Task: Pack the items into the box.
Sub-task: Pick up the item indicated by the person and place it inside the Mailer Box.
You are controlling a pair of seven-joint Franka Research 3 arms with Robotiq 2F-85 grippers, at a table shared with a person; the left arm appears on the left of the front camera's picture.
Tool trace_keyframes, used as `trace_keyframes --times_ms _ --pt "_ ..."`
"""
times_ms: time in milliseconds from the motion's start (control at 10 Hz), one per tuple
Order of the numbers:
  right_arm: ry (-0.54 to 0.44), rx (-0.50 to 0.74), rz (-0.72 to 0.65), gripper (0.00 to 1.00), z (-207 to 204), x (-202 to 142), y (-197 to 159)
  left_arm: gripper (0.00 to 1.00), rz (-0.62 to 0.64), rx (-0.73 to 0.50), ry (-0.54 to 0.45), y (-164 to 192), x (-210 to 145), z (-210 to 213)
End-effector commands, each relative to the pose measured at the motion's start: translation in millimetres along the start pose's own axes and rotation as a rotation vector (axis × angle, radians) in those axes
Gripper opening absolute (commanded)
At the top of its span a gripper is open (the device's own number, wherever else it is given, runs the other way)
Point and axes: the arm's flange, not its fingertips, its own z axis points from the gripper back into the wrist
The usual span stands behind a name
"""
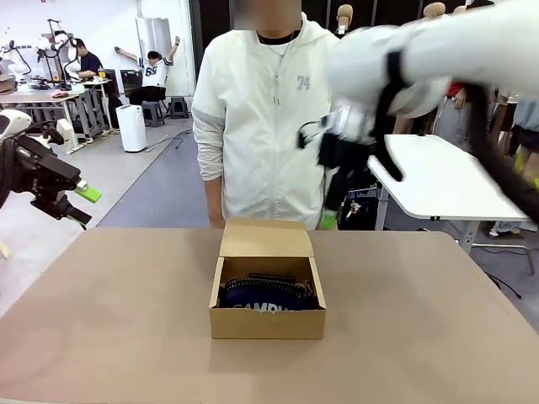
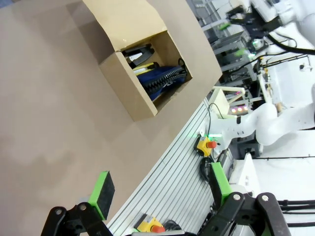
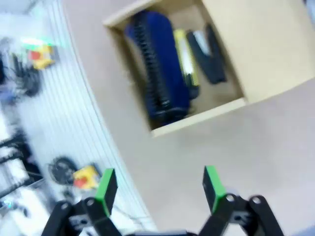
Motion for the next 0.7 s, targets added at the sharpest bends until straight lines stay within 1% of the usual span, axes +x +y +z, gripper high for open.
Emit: trace_keyframes --times_ms 0,100,200,300,400,500,600 --pt "-0.344 0.106 -0.274 0.91 18 -70 8 1.0 -0.014 -0.007 0.007 0 -2 2" --pt "-0.52 0.233 -0.362 0.91 28 -108 9 1.0 -0.014 -0.007 0.007 0 -2 2" --pt "-0.725 0.333 -0.4 0.91 35 -153 5 1.0 -0.014 -0.007 0.007 0 -2 2" --pt "-0.955 0.439 -0.44 0.91 33 -201 -4 1.0 -0.014 -0.007 0.007 0 -2 2" --pt "-1.133 0.52 -0.445 0.91 23 -237 -15 1.0 -0.014 -0.007 0.007 0 -2 2" --pt "-1.244 0.572 -0.488 0.91 8 -264 -31 1.0 -0.014 -0.007 0.007 0 -2 2" --pt "-1.262 0.605 -0.558 0.91 -9 -276 -46 1.0 -0.014 -0.007 0.007 0 -2 2"
